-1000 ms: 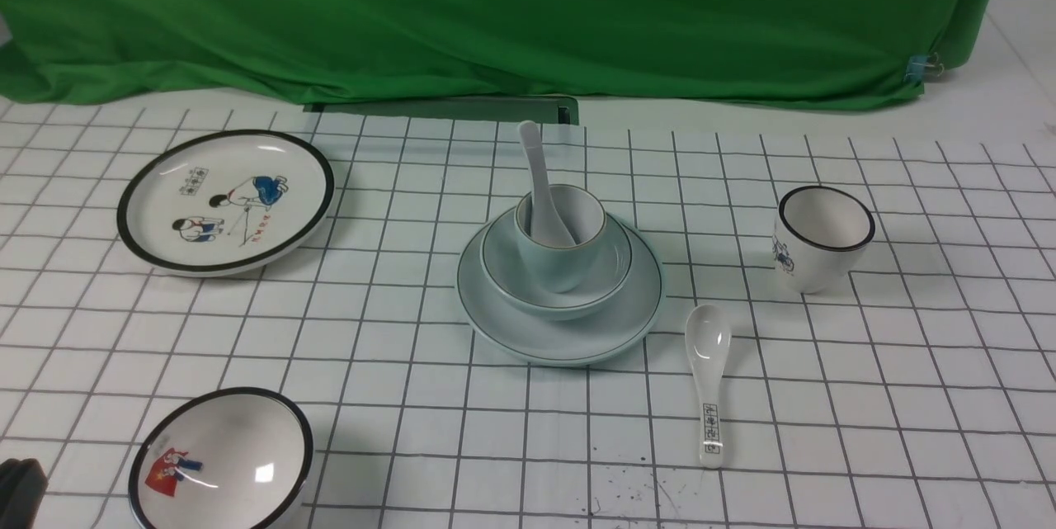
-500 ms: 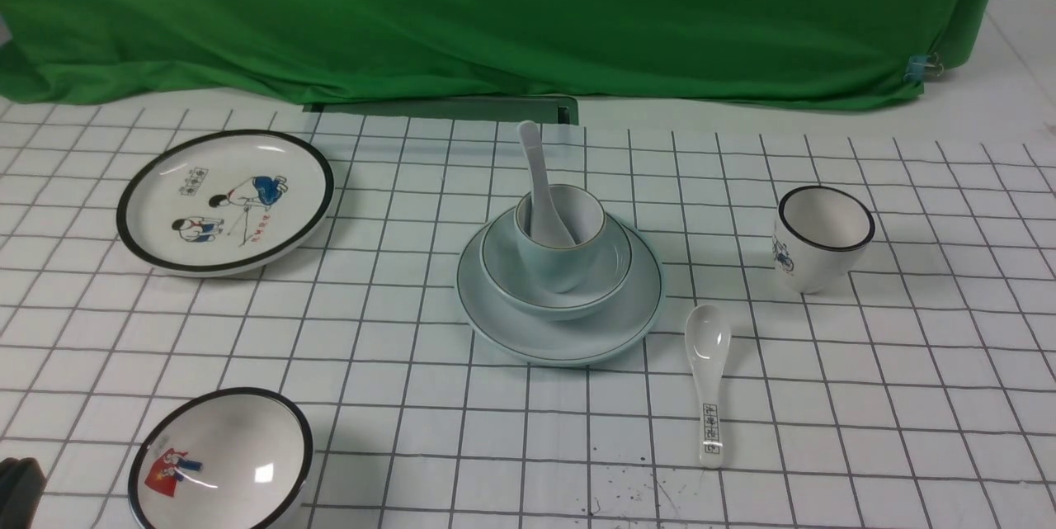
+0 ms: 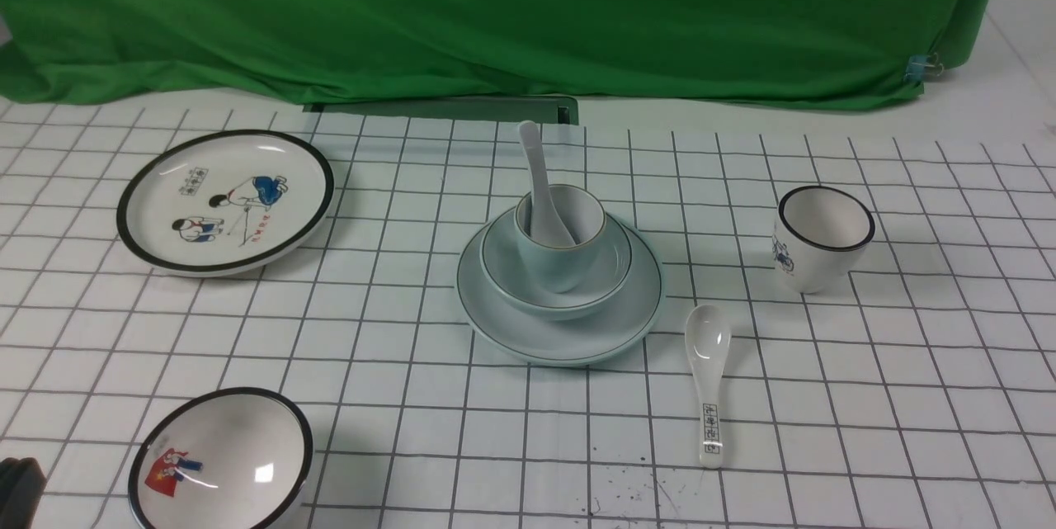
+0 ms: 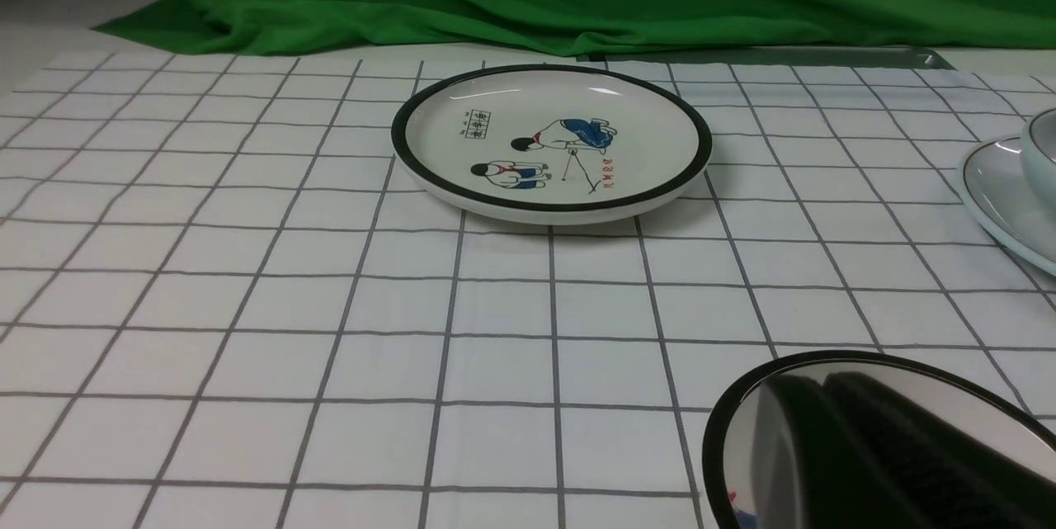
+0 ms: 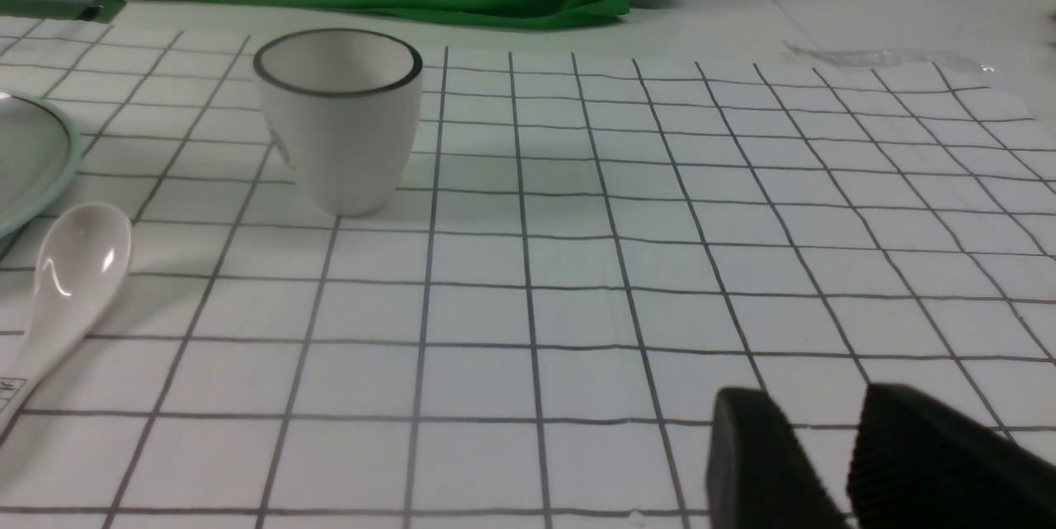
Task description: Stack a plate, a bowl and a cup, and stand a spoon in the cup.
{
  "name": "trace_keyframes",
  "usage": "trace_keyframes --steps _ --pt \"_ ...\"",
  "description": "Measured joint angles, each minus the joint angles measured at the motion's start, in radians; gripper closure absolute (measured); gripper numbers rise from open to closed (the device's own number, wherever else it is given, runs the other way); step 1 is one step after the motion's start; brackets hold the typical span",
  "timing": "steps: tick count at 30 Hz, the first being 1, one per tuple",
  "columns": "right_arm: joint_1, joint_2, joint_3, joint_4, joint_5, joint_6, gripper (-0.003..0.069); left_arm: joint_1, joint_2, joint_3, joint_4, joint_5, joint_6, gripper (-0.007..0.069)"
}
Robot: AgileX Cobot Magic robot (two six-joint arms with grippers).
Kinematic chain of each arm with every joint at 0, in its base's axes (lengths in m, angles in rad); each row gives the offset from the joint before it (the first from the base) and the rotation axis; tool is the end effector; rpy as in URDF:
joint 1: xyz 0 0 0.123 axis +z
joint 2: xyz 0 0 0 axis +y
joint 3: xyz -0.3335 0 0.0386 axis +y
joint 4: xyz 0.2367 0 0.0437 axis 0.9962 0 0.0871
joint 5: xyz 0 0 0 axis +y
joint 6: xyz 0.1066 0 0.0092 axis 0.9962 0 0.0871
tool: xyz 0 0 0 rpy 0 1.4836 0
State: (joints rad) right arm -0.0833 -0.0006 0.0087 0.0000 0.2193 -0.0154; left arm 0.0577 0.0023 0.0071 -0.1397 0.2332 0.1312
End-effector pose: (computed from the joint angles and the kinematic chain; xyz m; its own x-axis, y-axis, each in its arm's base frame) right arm 0.0094 -0.0008 0.1881 -0.1405 -0.0037 -0.9901 0.0810 0.9966 -0.0152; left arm 0.0095 -0.0029 0.1874 -0.1522 -0.0136 -0.9883 -0.0266 0.9996 -0.0096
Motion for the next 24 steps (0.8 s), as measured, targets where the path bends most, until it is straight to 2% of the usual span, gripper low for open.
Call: trace_keyframes --steps 24 --pt "0.000 0.000 0.000 0.000 0.000 0.000 0.0419 0.000 0.000 0.000 0.000 0.000 0.001 0.0653"
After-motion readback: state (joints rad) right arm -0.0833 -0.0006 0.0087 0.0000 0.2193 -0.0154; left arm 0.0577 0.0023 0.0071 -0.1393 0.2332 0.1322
